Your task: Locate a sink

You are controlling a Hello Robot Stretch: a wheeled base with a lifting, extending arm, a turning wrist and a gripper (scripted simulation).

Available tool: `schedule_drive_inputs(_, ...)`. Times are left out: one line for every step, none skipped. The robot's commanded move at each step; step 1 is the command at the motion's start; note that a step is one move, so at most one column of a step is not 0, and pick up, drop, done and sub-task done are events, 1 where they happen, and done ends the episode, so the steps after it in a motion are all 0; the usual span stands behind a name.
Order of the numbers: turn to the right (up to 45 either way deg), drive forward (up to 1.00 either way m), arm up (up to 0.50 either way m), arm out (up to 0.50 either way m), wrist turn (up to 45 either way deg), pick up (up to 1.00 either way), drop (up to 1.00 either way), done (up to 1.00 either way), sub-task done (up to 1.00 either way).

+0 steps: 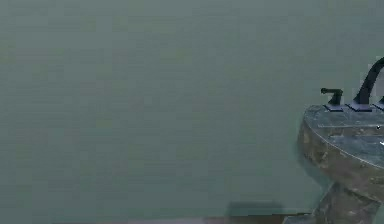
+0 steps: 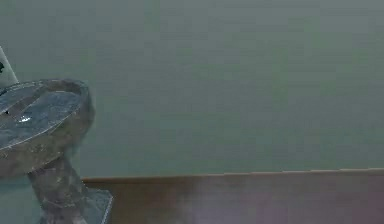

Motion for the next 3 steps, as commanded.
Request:
schedule_drive_inputs(39.0, 0.0, 0.0, 0.0, 0.0, 0.0, 0.0, 0.0, 0.0)
schedule_drive_inputs(0.0, 0.05, 0.0, 0.0, 0.0, 0.0, 0.0, 0.0, 0.0)
schedule_drive_inputs(0.0, 0.0, 0.0, 0.0, 0.0, 0.0, 0.0, 1.0, 0.0)
